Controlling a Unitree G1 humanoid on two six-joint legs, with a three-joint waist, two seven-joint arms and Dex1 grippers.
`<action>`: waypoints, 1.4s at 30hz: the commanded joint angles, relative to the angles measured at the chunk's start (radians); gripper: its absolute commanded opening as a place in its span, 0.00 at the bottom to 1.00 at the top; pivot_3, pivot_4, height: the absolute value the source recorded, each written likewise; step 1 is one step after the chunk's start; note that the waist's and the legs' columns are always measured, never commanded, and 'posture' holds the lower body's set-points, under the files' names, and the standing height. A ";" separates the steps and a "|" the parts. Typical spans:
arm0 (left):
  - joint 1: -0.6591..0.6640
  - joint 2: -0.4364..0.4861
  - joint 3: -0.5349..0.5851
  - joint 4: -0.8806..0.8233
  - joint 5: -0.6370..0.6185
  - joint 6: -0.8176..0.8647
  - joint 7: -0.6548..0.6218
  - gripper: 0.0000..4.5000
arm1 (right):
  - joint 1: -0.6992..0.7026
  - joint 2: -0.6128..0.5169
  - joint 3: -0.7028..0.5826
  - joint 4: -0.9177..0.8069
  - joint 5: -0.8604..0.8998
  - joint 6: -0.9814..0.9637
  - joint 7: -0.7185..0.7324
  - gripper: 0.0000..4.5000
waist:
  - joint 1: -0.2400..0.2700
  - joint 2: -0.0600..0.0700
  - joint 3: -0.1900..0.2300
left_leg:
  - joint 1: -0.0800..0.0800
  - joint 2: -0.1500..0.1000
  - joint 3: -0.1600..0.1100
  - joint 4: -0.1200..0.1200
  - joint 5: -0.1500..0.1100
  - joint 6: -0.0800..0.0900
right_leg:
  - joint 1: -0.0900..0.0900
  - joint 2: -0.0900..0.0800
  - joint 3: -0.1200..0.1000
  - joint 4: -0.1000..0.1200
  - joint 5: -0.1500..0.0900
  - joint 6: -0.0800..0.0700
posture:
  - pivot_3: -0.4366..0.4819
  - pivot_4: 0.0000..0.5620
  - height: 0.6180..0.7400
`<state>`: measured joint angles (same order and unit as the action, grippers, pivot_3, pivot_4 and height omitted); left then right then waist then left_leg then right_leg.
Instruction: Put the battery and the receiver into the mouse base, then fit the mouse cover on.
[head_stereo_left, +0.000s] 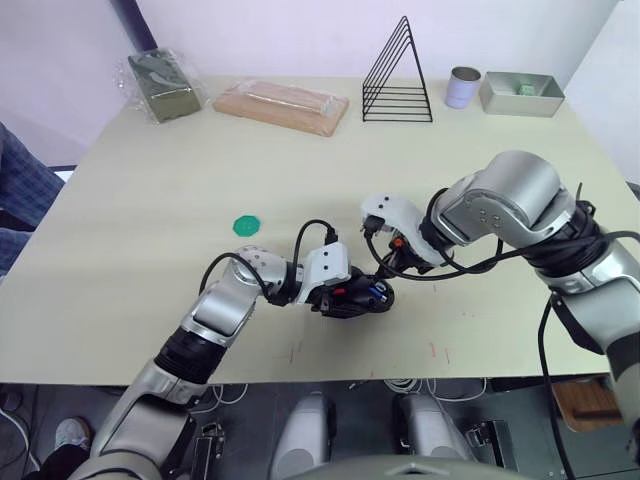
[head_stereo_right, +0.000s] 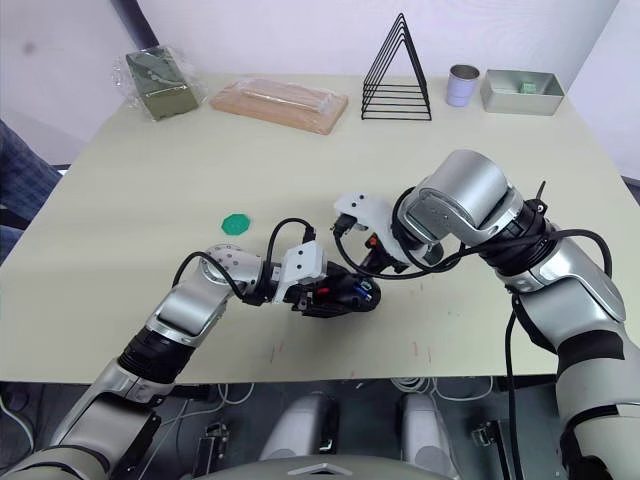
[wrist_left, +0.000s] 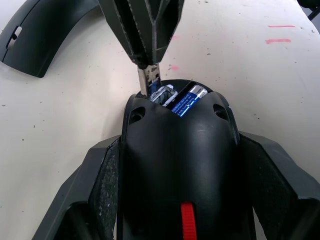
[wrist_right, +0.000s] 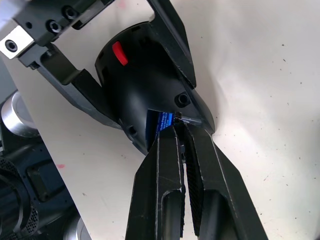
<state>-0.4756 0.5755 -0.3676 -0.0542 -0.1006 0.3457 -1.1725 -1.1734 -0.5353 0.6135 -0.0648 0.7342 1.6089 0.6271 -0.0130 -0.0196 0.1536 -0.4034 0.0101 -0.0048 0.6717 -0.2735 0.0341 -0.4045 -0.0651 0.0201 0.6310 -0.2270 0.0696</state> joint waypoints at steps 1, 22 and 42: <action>-0.013 -0.008 -0.001 -0.008 -0.001 -0.014 0.003 0.64 | 0.005 -0.009 -0.019 -0.014 -0.002 0.005 0.004 0.00 | 0.000 0.000 0.000 | 0.000 0.000 0.000 0.000 0.000 0.000 | 0.000 0.000 0.000 0.000 0.000 0.000 | 0.48 0.27 1.00; 0.003 0.015 -0.020 0.004 0.028 -0.009 -0.002 0.64 | 0.032 -0.016 -0.011 -0.021 -0.005 0.005 0.006 0.00 | -0.001 0.000 0.000 | 0.001 0.000 0.000 0.000 0.000 0.000 | 0.000 0.000 0.000 0.001 0.000 0.000 | 0.48 0.27 1.00; 0.002 0.015 -0.024 0.004 0.032 0.004 0.004 0.64 | 0.067 0.012 -0.023 -0.004 -0.044 0.005 -0.015 0.00 | -0.001 0.000 -0.001 | 0.003 0.000 0.000 0.000 0.000 0.000 | 0.001 0.000 0.001 0.003 0.000 0.000 | 0.48 0.27 1.00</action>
<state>-0.4756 0.5794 -0.3722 -0.0473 -0.0890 0.3414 -1.1676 -1.1125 -0.5255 0.6136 -0.0648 0.7077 1.6091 0.6183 -0.0145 -0.0199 0.1531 -0.4007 0.0102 -0.0043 0.6718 -0.2734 0.0341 -0.4038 -0.0648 0.0211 0.6339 -0.2271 0.0695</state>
